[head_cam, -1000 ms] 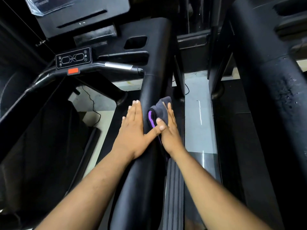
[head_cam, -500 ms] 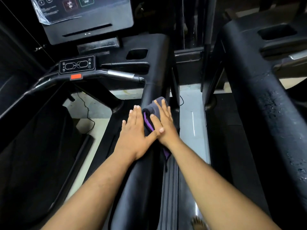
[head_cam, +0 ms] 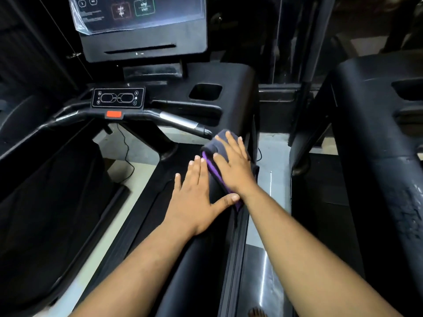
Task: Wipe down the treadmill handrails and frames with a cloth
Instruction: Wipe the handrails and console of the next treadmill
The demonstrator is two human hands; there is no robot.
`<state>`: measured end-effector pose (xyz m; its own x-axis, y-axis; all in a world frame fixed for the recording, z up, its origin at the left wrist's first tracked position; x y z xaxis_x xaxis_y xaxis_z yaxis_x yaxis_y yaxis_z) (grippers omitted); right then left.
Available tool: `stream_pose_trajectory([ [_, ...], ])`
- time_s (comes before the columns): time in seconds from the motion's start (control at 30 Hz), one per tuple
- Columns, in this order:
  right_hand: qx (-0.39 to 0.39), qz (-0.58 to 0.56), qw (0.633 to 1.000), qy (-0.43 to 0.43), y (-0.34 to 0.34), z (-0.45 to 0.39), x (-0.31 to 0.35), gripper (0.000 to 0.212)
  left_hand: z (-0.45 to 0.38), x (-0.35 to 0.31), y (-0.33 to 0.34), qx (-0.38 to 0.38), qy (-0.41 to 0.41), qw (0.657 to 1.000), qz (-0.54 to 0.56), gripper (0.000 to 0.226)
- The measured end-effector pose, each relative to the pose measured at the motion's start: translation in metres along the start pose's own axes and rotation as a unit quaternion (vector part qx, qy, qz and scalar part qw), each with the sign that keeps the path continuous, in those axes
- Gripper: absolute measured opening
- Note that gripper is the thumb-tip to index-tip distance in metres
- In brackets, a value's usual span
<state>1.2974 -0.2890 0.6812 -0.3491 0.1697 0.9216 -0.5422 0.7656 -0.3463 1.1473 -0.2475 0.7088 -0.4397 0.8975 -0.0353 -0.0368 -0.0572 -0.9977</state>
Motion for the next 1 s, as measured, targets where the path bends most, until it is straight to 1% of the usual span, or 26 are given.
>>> stream_pose_trajectory([
  [0.07, 0.009, 0.030, 0.999, 0.027, -0.012, -0.050, -0.003, 0.056, -0.025, -0.002, -0.002, 0.007, -0.005, 1.000, 0.004, 0.131],
  [0.13, 0.024, 0.043, 0.998, 0.044, -0.016, -0.070, -0.006, 0.057, -0.042, -0.003, -0.004, 0.008, -0.012, 1.000, 0.011, 0.134],
  [0.2, 0.045, 0.031, 0.998, 0.015, -0.012, -0.055, -0.006, 0.061, -0.054, -0.001, -0.002, 0.010, -0.023, 0.999, 0.026, 0.137],
  [0.27, 0.070, 0.011, 0.997, -0.021, -0.004, -0.022, -0.009, 0.066, -0.056, -0.001, -0.001, 0.015, -0.025, 0.999, 0.034, 0.138],
  [0.33, 0.086, 0.019, 0.995, -0.044, -0.004, -0.018, -0.018, 0.068, -0.059, -0.002, 0.001, 0.022, -0.026, 0.999, 0.024, 0.139],
  [0.4, 0.072, 0.060, 0.992, -0.079, -0.012, -0.052, -0.020, 0.068, -0.067, -0.004, -0.001, 0.023, -0.029, 0.999, 0.015, 0.140],
  [0.43, 0.066, 0.072, 0.992, -0.076, -0.017, -0.075, -0.021, 0.066, -0.074, -0.004, -0.004, 0.020, -0.030, 0.999, 0.017, 0.139],
  [0.53, 0.049, 0.050, 0.998, -0.008, -0.032, -0.127, -0.030, 0.061, -0.095, -0.010, -0.007, 0.020, -0.023, 0.999, 0.017, 0.137],
  [0.6, 0.031, 0.025, 0.999, 0.002, -0.030, -0.119, -0.032, 0.063, -0.102, -0.011, -0.008, 0.019, -0.017, 0.999, 0.024, 0.136],
  [0.67, 0.023, -0.026, 0.999, -0.003, -0.023, -0.084, -0.032, 0.063, -0.105, -0.010, -0.007, 0.019, -0.012, 0.999, 0.036, 0.134],
  [0.77, 0.022, -0.107, 0.994, -0.014, -0.011, -0.040, -0.034, 0.056, -0.104, -0.010, -0.006, 0.016, -0.005, 0.999, 0.051, 0.134],
  [0.8, 0.017, -0.120, 0.992, -0.018, -0.014, -0.043, -0.032, 0.055, -0.104, -0.010, -0.005, 0.016, -0.004, 0.998, 0.055, 0.135],
  [0.87, -0.016, -0.115, 0.993, -0.033, -0.024, -0.069, -0.035, 0.063, -0.106, -0.009, -0.006, 0.021, -0.004, 0.999, 0.048, 0.135],
  [0.9, -0.037, -0.127, 0.991, -0.014, -0.028, -0.089, -0.046, 0.067, -0.108, -0.010, -0.006, 0.022, -0.001, 0.999, 0.034, 0.135],
  [0.93, -0.058, -0.161, 0.985, 0.031, -0.034, -0.108, -0.061, 0.070, -0.111, -0.010, -0.005, 0.020, 0.003, 1.000, 0.021, 0.133],
  [1.0, -0.092, -0.254, 0.951, 0.153, -0.040, -0.129, -0.097, 0.078, -0.118, -0.011, -0.007, 0.015, 0.004, 1.000, 0.015, 0.132],
])
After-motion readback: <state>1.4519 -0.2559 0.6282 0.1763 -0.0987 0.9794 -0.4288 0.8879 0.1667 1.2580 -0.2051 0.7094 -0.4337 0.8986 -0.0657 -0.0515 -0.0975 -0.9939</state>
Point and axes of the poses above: each hand's wrist, its own z-axis away from the middle knuckle, its own y-axis out of the palm, x = y × z, the point moved 7 cm from there along -z, towards the middle knuckle, and after that the axes turned 10 degrees about -z, right-handed, at the moved point
